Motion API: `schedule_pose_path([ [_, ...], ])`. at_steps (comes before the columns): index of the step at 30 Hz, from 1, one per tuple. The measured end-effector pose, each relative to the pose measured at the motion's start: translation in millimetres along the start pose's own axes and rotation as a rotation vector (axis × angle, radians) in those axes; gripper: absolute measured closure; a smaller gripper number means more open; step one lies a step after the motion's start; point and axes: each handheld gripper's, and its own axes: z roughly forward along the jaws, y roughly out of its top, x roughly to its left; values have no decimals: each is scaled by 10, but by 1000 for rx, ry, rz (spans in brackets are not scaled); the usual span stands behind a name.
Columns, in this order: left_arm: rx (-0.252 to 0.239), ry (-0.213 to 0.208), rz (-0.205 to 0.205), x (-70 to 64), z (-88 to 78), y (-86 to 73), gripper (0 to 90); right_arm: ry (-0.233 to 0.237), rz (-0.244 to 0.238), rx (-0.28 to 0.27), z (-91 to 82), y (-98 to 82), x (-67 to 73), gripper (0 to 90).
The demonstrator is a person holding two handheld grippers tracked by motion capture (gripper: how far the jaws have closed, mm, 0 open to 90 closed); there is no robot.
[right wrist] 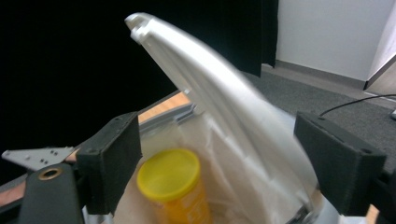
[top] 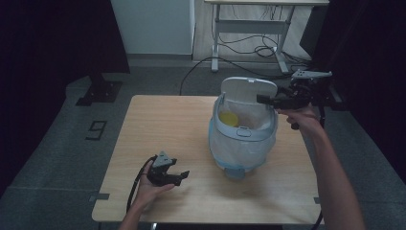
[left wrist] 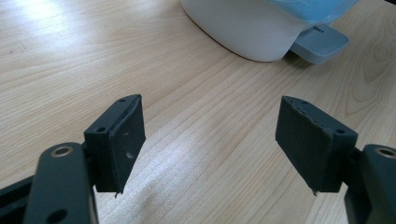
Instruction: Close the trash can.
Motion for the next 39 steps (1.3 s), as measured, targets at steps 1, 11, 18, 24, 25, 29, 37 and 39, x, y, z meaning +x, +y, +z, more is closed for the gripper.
schedule_pose_path([
  [1, 0, 1, 1, -6, 1, 1, 241, 1, -4, 5, -10, -17, 28, 144],
  [11, 3, -1, 7, -40, 16, 6, 240, -17, -25, 9, -78, -226, 270, 100],
  [18, 10, -1, 9, -51, 37, 2, 240, -26, -21, -10, -170, -316, 334, 99],
  [24, 15, -3, 13, -74, 51, 5, 240, -19, -18, 20, -141, -358, 340, 99],
  [25, 16, -4, 14, -73, 54, 4, 240, -17, -16, 26, -136, -356, 343, 99],
  [29, 22, -5, 14, -68, 63, -1, 240, -12, 10, 25, -114, -345, 334, 98],
  [37, 25, -10, 15, -75, 64, 0, 240, -27, 8, 60, -19, -370, 357, 110],
  [39, 25, -11, 14, -75, 64, 0, 240, -46, -2, 60, 4, -371, 363, 116],
])
